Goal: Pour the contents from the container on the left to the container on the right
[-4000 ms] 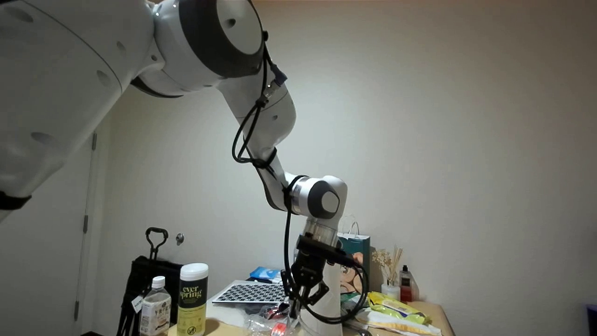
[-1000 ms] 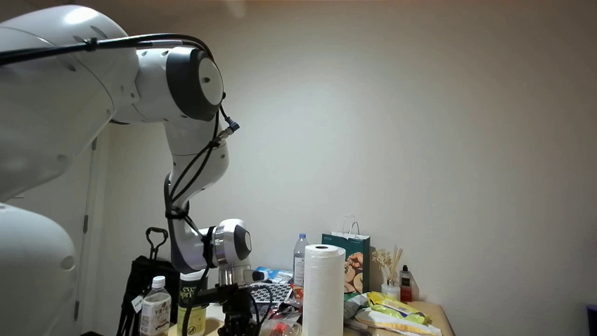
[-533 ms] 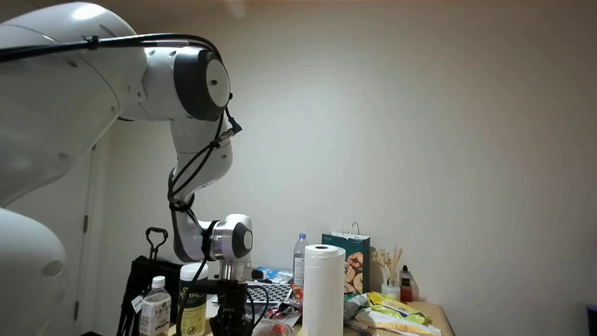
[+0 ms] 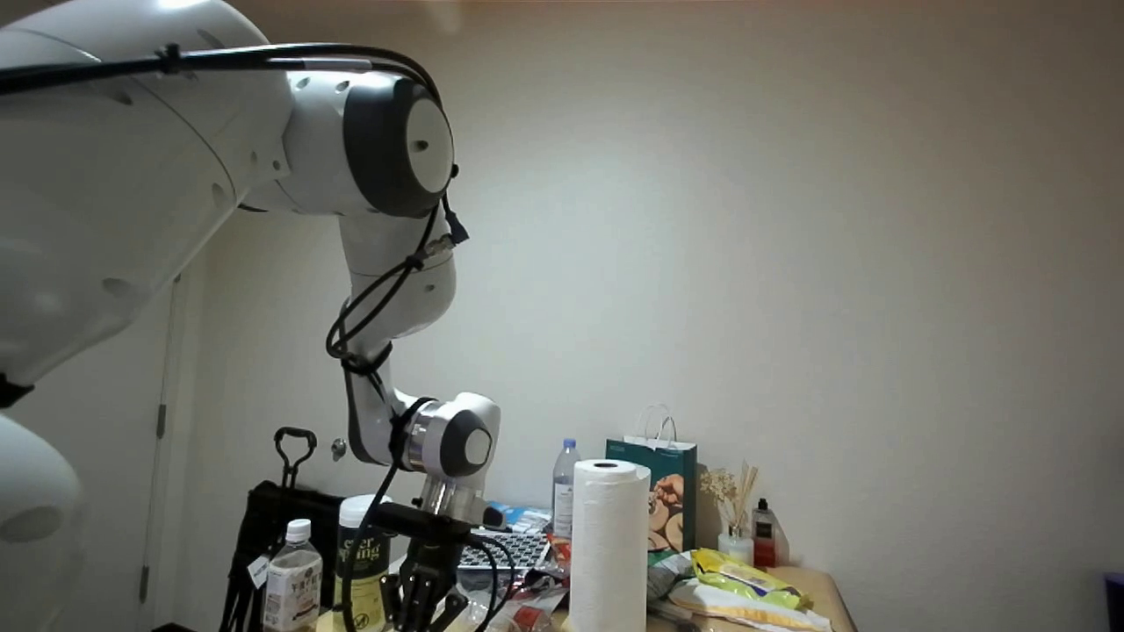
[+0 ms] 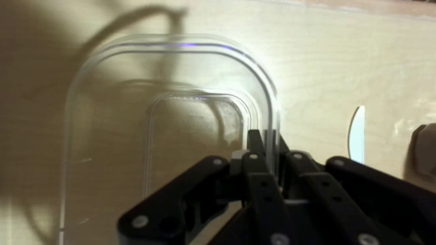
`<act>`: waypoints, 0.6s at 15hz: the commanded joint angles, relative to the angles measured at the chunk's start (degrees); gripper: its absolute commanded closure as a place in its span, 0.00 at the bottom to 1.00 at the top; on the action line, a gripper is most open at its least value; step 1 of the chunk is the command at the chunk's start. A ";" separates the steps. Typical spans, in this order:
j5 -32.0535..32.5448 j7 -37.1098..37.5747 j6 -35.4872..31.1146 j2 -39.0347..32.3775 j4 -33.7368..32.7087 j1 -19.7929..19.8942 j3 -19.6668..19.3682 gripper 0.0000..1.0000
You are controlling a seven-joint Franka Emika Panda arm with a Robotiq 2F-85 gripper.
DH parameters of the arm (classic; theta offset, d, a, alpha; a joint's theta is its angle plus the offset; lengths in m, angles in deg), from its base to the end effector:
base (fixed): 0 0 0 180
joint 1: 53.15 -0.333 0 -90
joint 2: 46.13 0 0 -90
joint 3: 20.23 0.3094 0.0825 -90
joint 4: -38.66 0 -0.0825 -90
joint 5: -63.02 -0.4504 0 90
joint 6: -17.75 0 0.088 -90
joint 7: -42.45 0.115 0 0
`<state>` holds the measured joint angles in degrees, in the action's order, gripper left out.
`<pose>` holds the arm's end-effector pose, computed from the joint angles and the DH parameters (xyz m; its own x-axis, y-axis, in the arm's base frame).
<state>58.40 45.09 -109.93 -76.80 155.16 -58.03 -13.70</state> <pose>0.5747 0.1241 0.0879 0.9359 0.0967 -0.3387 0.0715 -0.9937 -0.0861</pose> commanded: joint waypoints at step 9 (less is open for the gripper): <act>-1.04 -10.84 9.15 2.88 1.06 2.21 0.44 0.09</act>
<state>56.92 36.28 -101.72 -76.95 155.65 -55.90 -13.43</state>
